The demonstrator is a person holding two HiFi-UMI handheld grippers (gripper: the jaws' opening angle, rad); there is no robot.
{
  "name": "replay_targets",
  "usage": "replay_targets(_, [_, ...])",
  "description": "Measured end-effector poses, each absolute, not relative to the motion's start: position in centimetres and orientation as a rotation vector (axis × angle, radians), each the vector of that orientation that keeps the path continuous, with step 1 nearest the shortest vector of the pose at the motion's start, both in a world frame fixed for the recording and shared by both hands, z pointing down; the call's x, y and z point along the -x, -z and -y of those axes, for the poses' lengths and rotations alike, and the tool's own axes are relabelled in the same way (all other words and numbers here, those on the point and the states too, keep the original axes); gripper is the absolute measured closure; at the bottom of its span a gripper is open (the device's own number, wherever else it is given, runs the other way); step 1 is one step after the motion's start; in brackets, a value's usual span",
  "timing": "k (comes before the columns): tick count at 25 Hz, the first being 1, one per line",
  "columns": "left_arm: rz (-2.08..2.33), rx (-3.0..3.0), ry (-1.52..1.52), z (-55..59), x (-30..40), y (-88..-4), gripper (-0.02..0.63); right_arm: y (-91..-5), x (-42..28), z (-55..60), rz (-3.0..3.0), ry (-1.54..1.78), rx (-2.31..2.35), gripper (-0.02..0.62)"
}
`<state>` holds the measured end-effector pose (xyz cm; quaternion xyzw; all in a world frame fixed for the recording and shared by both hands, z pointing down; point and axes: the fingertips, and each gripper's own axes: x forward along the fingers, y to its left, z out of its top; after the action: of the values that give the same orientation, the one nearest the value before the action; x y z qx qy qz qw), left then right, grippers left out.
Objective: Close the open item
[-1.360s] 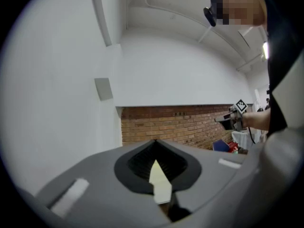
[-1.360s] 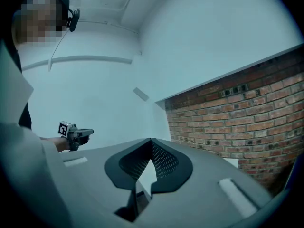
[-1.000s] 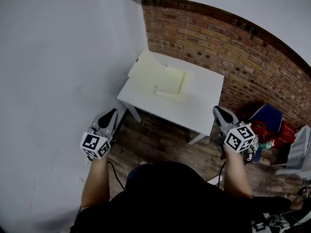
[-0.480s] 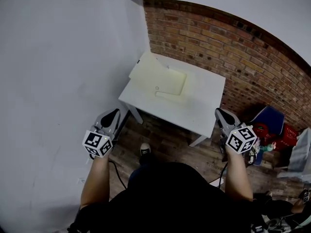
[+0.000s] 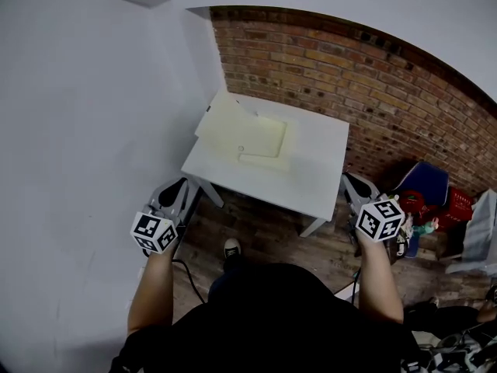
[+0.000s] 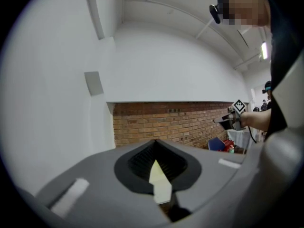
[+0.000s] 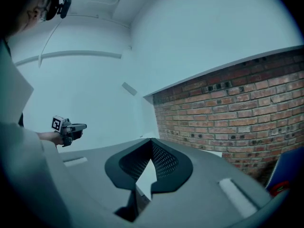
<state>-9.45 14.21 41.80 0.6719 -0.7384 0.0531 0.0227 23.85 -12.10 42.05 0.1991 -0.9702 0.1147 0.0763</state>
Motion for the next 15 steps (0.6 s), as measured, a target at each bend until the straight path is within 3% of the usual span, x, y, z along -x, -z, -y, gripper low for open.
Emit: replay_targets(15, [2.285, -2.099, -0.095, -13.6, 11.3, -42.4, 0.603, -42.0, -22.1, 12.9, 2.890, -0.318, -0.632, 0.594])
